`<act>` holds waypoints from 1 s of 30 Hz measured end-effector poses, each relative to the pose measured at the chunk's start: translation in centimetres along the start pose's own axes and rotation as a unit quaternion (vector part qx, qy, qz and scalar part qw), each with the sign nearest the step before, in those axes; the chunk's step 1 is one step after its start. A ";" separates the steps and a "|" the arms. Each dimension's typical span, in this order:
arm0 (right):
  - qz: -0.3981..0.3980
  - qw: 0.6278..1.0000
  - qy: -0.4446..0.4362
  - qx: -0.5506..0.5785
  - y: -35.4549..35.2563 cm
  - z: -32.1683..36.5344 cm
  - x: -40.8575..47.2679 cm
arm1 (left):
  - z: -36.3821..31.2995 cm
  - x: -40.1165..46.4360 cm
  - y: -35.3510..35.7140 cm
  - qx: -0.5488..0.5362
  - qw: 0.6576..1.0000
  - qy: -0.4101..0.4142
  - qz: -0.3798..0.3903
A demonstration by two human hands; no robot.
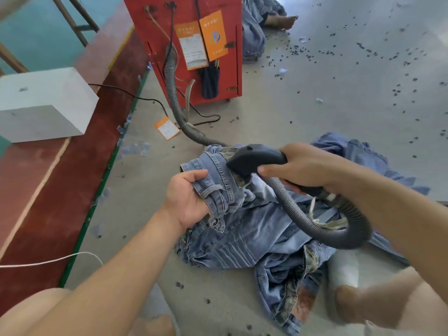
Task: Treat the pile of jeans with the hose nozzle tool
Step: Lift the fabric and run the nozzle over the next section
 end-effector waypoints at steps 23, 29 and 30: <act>-0.070 0.982 -0.143 -0.103 0.3 -0.3 0.1 | -4.7 -0.6 0.8 0.272 0.957 -0.093 -0.037; 0.046 0.976 -0.169 -0.129 0.6 0.6 -1.4 | -4.1 -0.5 0.8 0.146 0.988 -0.042 -0.026; 0.046 0.973 -0.178 -0.137 1.4 1.0 -1.4 | -3.9 -0.4 0.8 0.145 0.988 -0.044 -0.022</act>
Point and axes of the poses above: each hand's wrist, its own x-axis towards the middle knuckle, its own y-axis out of the palm, z = x × y, the point moved 1 cm from there along x, towards the middle knuckle, and after that the axes turned 7 degrees about z, right-handed, at the moved point
